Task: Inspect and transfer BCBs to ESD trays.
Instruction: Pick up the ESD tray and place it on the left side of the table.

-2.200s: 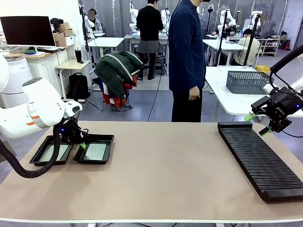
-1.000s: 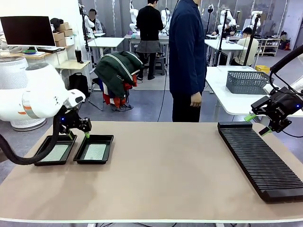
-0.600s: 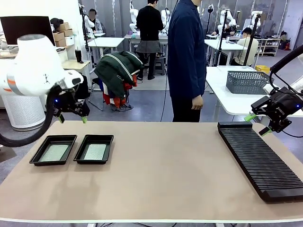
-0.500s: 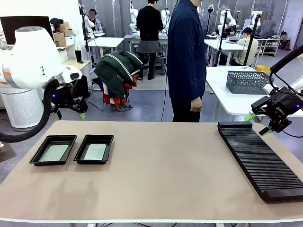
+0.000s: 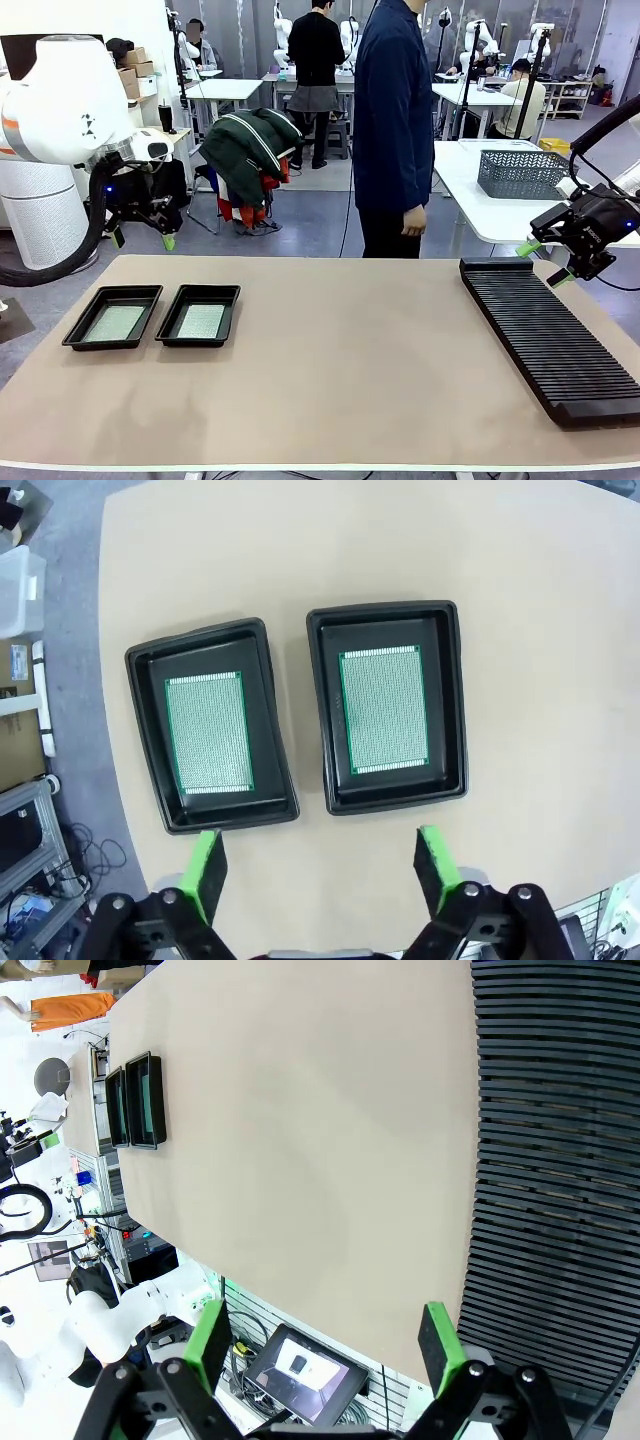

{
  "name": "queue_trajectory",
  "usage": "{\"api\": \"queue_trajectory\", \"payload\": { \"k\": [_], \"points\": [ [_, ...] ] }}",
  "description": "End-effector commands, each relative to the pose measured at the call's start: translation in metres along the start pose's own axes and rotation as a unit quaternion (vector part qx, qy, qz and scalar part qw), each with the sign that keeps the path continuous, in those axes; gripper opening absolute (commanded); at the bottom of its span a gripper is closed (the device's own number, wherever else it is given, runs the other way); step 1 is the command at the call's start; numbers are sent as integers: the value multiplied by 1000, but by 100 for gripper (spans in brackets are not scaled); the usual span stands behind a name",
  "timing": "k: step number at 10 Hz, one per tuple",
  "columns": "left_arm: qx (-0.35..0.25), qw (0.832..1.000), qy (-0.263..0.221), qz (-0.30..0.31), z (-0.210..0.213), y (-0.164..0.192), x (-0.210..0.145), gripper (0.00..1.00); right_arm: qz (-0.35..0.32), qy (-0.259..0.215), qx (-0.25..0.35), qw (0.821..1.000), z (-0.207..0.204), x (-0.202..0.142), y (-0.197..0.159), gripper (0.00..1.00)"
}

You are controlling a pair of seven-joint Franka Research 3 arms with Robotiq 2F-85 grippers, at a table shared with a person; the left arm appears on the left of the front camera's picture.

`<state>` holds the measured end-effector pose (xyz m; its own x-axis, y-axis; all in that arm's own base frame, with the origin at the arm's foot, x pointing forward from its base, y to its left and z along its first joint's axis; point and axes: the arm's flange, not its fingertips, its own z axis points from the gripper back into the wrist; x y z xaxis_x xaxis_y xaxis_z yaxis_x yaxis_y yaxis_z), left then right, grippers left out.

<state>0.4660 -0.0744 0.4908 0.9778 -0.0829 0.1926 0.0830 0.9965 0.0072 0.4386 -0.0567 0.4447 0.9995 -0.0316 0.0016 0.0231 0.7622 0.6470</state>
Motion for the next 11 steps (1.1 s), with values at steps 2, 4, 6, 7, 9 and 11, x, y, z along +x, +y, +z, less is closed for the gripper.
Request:
{"api": "queue_trajectory", "payload": {
  "k": [2, 4, 6, 7, 9, 11],
  "points": [
    [0, 1000, 0, 0, 0, 0, 0, 100, -8, -11, -2, 1000, -2, -2, 1, 100],
    [0, 1000, 0, 0, 0, 0, 0, 100, -8, -11, -2, 1000, -2, -2, 1, 100],
    [0, 1000, 0, 0, 0, 0, 0, 100, -8, -11, -2, 1000, -2, -2, 1, 100],
    [0, 1000, 0, 0, 0, 0, 0, 100, -8, -11, -2, 1000, -2, -2, 1, 100],
    [0, 1000, 0, 0, 0, 0, 0, 100, -8, -11, -2, 1000, -2, -2, 1, 100],
    [0, 1000, 0, 0, 0, 0, 0, 100, -8, -11, -2, 1000, -2, -2, 1, 100]
  ]
}}
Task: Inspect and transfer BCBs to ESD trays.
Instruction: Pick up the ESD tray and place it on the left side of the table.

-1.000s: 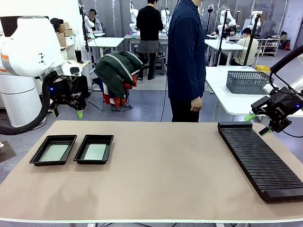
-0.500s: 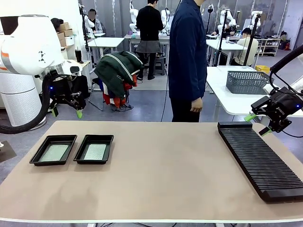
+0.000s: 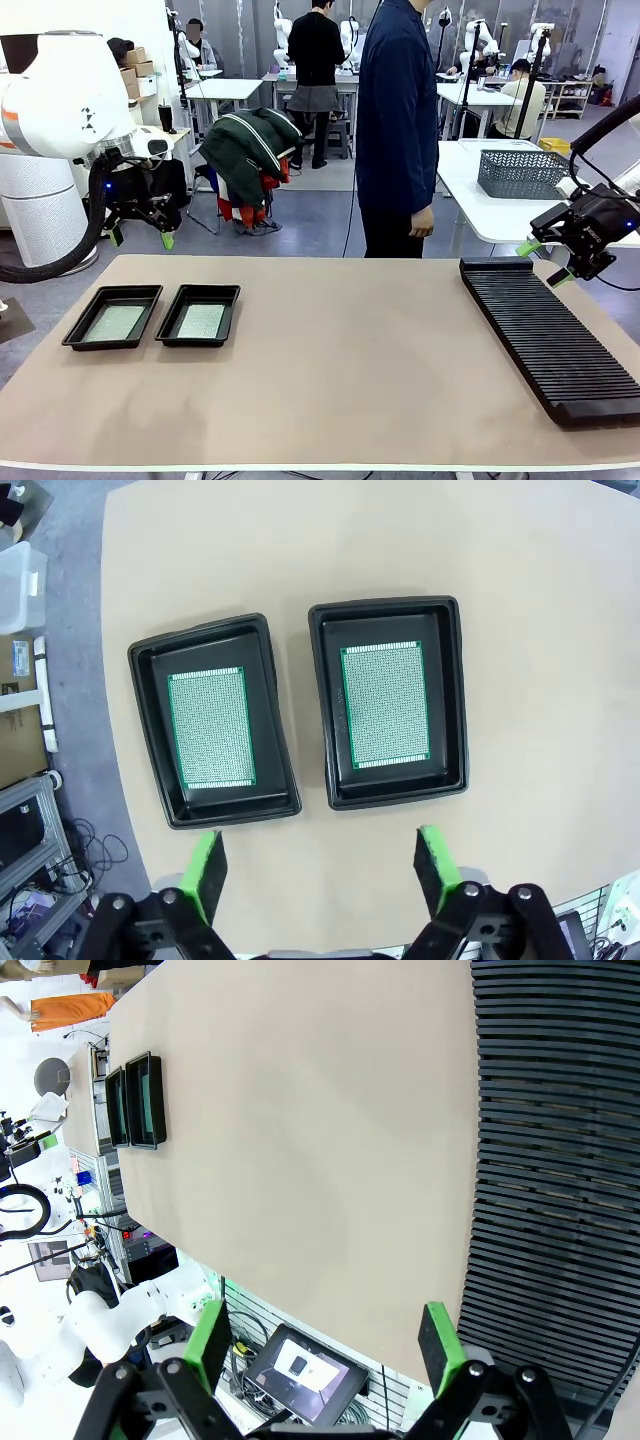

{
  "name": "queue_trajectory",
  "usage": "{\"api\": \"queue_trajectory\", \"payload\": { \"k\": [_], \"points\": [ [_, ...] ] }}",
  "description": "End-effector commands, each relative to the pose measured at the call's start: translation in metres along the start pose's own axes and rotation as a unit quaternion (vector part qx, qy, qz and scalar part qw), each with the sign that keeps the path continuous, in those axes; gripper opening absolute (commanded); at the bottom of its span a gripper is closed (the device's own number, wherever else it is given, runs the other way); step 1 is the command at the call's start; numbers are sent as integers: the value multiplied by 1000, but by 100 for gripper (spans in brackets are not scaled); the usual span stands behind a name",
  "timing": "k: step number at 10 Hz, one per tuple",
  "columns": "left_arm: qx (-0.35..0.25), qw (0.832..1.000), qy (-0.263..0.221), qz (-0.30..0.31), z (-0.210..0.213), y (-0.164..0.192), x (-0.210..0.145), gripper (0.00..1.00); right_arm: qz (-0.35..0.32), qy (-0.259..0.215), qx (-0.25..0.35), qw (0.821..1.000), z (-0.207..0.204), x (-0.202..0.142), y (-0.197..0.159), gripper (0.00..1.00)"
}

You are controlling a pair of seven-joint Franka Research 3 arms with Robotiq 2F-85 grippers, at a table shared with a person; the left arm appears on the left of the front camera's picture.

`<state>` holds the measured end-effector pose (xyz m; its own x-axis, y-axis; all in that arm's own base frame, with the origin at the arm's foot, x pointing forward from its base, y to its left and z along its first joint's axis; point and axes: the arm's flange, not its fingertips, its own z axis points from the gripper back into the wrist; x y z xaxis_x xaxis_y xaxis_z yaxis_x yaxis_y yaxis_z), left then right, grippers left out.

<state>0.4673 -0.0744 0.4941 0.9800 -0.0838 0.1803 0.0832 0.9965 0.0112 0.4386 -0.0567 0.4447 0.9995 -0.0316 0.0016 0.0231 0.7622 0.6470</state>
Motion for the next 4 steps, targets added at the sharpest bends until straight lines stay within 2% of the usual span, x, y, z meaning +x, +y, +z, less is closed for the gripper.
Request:
{"api": "queue_trajectory", "payload": {
  "k": [1, 4],
  "points": [
    [-2, 1000, -6, 0, -3, 0, -2, 100, -8, -11, -2, 1000, -2, -2, 1, 100],
    [-2, 1000, -6, 0, -3, 0, -2, 100, -8, -11, -2, 1000, -2, -2, 1, 100]
  ]
}}
